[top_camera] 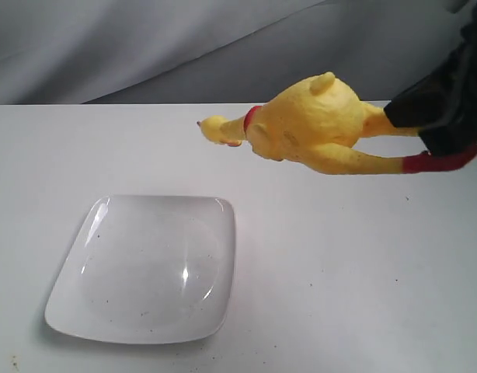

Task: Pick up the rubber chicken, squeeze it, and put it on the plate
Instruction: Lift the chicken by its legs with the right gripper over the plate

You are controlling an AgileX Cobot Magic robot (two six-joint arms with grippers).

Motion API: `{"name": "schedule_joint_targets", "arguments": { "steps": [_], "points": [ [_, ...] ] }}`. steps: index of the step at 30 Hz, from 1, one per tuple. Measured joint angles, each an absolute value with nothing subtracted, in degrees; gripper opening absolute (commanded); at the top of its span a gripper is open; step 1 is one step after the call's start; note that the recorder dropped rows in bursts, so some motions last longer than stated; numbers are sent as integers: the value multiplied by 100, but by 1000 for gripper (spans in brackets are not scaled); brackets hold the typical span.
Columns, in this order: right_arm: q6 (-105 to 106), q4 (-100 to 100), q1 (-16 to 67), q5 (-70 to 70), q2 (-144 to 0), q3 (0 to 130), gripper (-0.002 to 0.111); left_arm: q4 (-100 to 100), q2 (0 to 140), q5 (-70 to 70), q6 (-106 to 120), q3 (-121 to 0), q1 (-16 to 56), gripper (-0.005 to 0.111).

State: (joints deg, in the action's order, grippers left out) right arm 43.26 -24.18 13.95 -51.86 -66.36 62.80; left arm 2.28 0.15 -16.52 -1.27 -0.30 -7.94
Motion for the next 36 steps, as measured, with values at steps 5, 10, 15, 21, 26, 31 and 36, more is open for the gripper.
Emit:
{"name": "schedule_joint_targets", "arguments": {
  "steps": [5,10,15,21,26,31,36],
  "points": [
    [4392,-2809,1395,-5186,-5946,5756,0,228,15,-1652,-127,-30,-794,0],
    [4613,-3204,1395,-5186,-5644,5263,0,228,15,-1652,-127,-30,-794,0],
    [5089,-3812,1395,-5154,-5617,4851,0,228,15,-1652,-127,-30,-794,0],
    [5289,-4004,1395,-5023,-5617,4713,0,228,15,-1652,-127,-30,-794,0],
    [5289,-4019,1395,-4990,-5617,4713,0,228,15,-1652,-127,-30,-794,0],
    [5289,-4019,1395,-4990,-5617,4713,0,511,15,-1606,-115,-30,-794,0],
    [5289,-4019,1395,-4968,-5617,4713,0,923,15,-403,-115,-30,-794,0]
  ]
}}
